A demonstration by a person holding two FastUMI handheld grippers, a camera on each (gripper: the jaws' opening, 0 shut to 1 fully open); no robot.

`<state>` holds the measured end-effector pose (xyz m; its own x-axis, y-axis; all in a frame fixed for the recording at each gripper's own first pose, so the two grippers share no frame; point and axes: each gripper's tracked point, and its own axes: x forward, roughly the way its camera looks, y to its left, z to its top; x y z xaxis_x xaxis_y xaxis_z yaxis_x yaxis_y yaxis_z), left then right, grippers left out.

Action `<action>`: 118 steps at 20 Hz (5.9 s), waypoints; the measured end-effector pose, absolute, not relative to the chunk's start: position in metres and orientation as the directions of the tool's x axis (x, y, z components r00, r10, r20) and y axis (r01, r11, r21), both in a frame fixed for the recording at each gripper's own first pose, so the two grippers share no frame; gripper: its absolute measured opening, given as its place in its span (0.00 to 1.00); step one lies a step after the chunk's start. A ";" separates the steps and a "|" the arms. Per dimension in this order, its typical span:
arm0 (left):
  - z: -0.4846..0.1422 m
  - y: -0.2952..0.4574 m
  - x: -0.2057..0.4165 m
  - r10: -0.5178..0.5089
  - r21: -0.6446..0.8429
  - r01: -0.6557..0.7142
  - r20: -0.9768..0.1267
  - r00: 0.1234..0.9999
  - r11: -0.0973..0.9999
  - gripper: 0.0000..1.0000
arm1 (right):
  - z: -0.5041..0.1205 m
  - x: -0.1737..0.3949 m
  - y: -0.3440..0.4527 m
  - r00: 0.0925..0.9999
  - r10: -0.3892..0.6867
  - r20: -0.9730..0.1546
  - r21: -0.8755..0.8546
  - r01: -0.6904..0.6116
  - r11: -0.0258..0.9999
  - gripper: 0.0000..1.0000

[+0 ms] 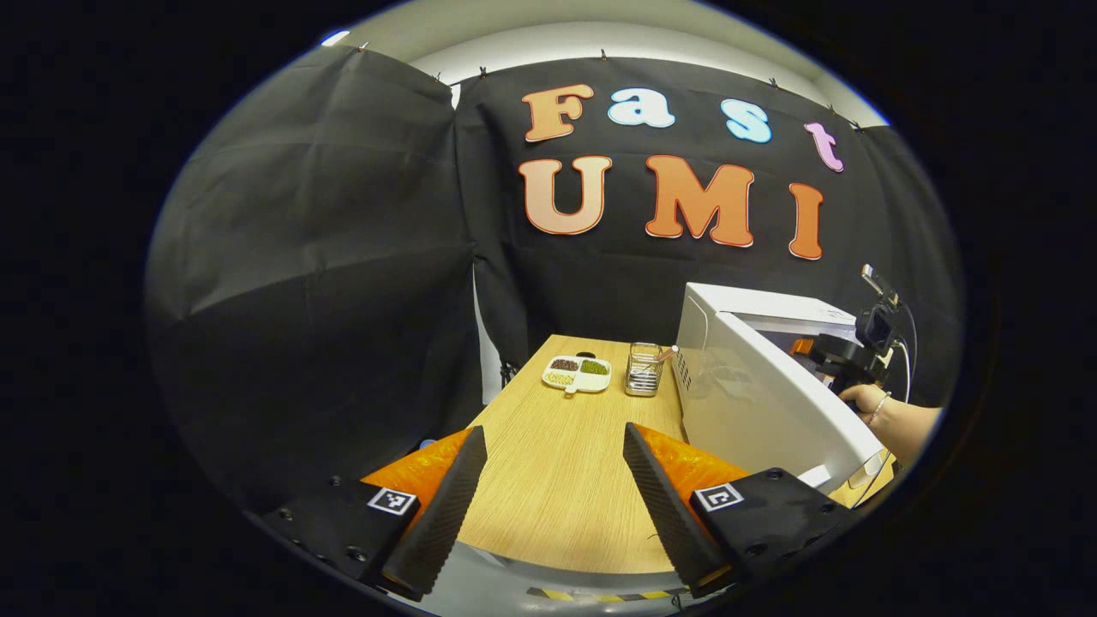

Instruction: Open the microwave oven with the left hand, put the food in, and close the microwave oven.

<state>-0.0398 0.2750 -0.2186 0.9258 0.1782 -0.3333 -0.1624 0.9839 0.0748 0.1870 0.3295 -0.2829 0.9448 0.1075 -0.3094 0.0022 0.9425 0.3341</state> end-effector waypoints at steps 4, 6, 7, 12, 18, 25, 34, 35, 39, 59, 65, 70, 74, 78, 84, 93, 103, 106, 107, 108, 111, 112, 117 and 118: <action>-0.212 0.262 -0.039 0.145 0.068 -0.130 -0.307 0.940 0.989 1.00 | -0.254 0.148 0.314 0.940 0.160 -0.301 0.234 -0.089 0.968 0.94; -0.207 0.257 -0.039 0.128 0.065 -0.114 -0.294 0.947 0.991 1.00 | -0.235 0.130 0.300 0.940 0.174 -0.293 0.172 -0.128 0.977 0.94; -0.206 0.256 -0.041 0.121 0.065 -0.107 -0.290 0.949 0.992 1.00 | -0.223 0.123 0.289 0.944 0.175 -0.280 0.140 -0.140 0.980 0.95; -0.213 0.245 -0.044 0.058 0.057 -0.043 -0.293 0.954 0.997 1.00 | -0.160 0.090 0.233 0.958 0.177 -0.225 0.071 -0.165 0.984 0.95; -0.236 0.246 -0.043 0.072 0.109 -0.038 -0.336 0.939 0.993 0.37 | -0.104 0.060 0.154 0.978 0.085 -0.192 0.021 -0.083 0.996 0.95; -0.251 0.200 -0.037 -0.035 0.081 0.064 -0.320 0.947 0.995 0.04 | -0.060 0.040 0.114 0.989 0.044 -0.141 0.023 -0.041 0.999 0.95; -0.287 0.154 -0.030 -0.095 0.019 0.110 -0.379 0.921 0.994 0.04 | -0.051 0.032 0.110 0.988 0.070 -0.138 0.009 -0.070 0.998 0.95; -0.289 0.145 -0.029 -0.106 0.015 0.120 -0.382 0.918 0.993 0.02 | -0.050 0.033 0.108 0.988 0.070 -0.138 0.011 -0.069 0.998 0.95; -0.291 0.109 -0.027 -0.166 -0.027 0.169 -0.398 0.902 0.985 0.04 | -0.051 0.034 0.105 0.987 0.086 -0.135 0.050 -0.080 0.996 0.95; -0.287 -0.062 0.039 -0.441 -0.044 0.457 -0.357 0.823 0.888 0.04 | -0.044 0.030 0.040 0.990 0.032 -0.134 0.009 -0.031 0.999 0.95; -0.287 -0.082 0.070 -0.437 -0.033 0.454 -0.346 0.830 0.890 0.04 | -0.042 0.038 0.012 0.991 -0.010 -0.135 0.027 0.014 1.000 0.95; -0.292 -0.099 0.102 -0.424 -0.010 0.450 -0.350 0.835 0.893 0.04 | -0.047 0.047 -0.008 0.988 -0.041 -0.148 0.027 0.046 0.999 0.95; -0.293 -0.116 0.124 -0.420 0.018 0.453 -0.347 0.839 0.891 0.04 | -0.051 0.056 -0.027 0.984 -0.062 -0.169 0.030 0.068 0.997 0.95; -0.298 -0.127 0.149 -0.386 0.048 0.428 -0.352 0.853 0.902 0.04 | -0.055 0.060 -0.048 0.980 -0.085 -0.178 0.036 0.093 0.995 0.95; -0.307 -0.138 0.182 -0.326 0.051 0.367 -0.357 0.875 0.929 0.04 | -0.064 0.058 -0.082 0.969 -0.138 -0.206 0.051 0.152 0.987 0.95; -0.315 -0.145 0.195 -0.281 0.062 0.320 -0.345 0.896 0.945 0.04 | -0.065 0.053 -0.099 0.961 -0.173 -0.215 0.053 0.188 0.981 0.95; -0.291 -0.160 0.195 -0.309 0.081 0.353 -0.335 0.890 0.932 0.04 | -0.048 0.047 -0.099 0.968 -0.165 -0.187 0.048 0.177 0.983 0.95; -0.250 -0.166 0.184 -0.351 0.049 0.387 -0.325 0.878 0.921 0.04 | -0.040 0.049 -0.095 0.974 -0.147 -0.173 0.044 0.157 0.987 0.95; -0.233 -0.161 0.182 -0.351 0.055 0.388 -0.326 0.878 0.920 0.04 | -0.036 0.050 -0.092 0.976 -0.134 -0.169 0.050 0.144 0.988 0.95; -0.215 -0.155 0.180 -0.344 0.064 0.383 -0.325 0.881 0.921 0.01 | -0.032 0.051 -0.089 0.980 -0.121 -0.159 0.053 0.131 0.990 0.95; -0.157 -0.129 0.174 -0.331 0.053 0.362 -0.300 0.895 0.931 0.04 | -0.024 0.057 -0.084 0.985 -0.094 -0.144 0.047 0.102 0.994 0.95; -0.139 -0.118 0.171 -0.318 0.038 0.344 -0.296 0.901 0.938 0.04 | -0.020 0.059 -0.082 0.986 -0.088 -0.141 0.045 0.095 0.994 0.95; -0.055 -0.058 0.155 -0.221 -0.001 0.229 -0.257 0.941 0.973 0.04 | 0.000 0.070 -0.074 0.992 -0.058 -0.114 0.042 0.064 0.997 0.95; -0.038 -0.044 0.151 -0.191 0.019 0.201 -0.238 0.952 0.979 0.05 | 0.005 0.072 -0.072 0.993 -0.054 -0.108 0.038 0.058 0.998 0.95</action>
<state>0.1513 -0.0438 -0.0379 0.9523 -0.1908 -0.2381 0.2011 0.9794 0.0192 0.0717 -0.0719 0.0045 0.9927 -0.0535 -0.1083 0.0579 0.9976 0.0380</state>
